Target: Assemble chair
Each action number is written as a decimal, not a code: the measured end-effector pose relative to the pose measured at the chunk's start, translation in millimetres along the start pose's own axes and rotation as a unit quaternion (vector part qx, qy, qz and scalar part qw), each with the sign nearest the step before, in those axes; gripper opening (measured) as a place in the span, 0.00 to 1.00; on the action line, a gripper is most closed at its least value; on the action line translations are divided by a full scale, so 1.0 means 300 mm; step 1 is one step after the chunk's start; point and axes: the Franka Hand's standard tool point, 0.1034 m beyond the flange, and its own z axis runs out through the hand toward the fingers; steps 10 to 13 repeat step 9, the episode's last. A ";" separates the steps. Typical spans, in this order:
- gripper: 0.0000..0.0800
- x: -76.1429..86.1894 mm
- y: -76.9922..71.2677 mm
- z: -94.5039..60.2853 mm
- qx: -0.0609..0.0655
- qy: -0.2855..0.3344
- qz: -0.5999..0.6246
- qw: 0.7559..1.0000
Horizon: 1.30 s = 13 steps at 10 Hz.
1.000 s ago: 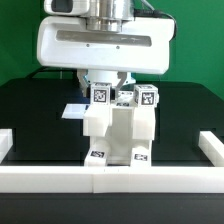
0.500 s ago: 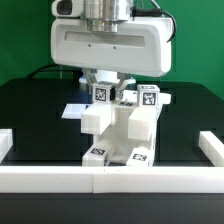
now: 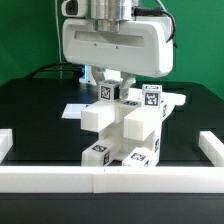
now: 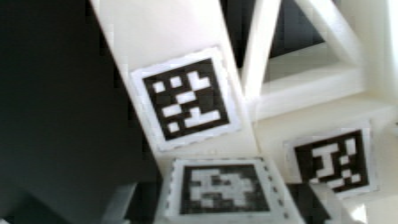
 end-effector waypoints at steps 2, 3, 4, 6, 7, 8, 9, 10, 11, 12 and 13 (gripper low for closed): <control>0.34 -0.002 -0.001 0.000 0.000 -0.001 -0.002 1.000; 0.34 -0.002 0.001 0.003 -0.001 0.000 -0.002 1.000; 0.62 -0.002 0.001 0.004 -0.001 0.000 -0.002 1.000; 0.77 -0.002 0.001 0.005 -0.002 0.000 -0.002 1.000; 0.80 -0.002 0.002 0.005 -0.002 0.000 -0.002 1.000; 0.80 -0.002 0.002 0.005 -0.002 0.000 -0.002 1.000; 0.81 -0.002 0.002 0.006 -0.002 0.000 -0.002 1.000; 0.81 -0.002 0.002 0.006 -0.002 0.000 -0.002 1.000; 0.81 -0.002 0.002 0.006 -0.002 0.000 -0.002 1.000; 0.81 -0.002 0.002 0.006 -0.002 0.000 -0.002 1.000; 0.81 -0.002 0.002 0.006 -0.002 0.000 -0.002 1.000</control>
Offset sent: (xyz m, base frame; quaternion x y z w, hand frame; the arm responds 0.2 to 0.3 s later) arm 0.0000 0.0000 0.0000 0.0000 0.0000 0.0000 1.0000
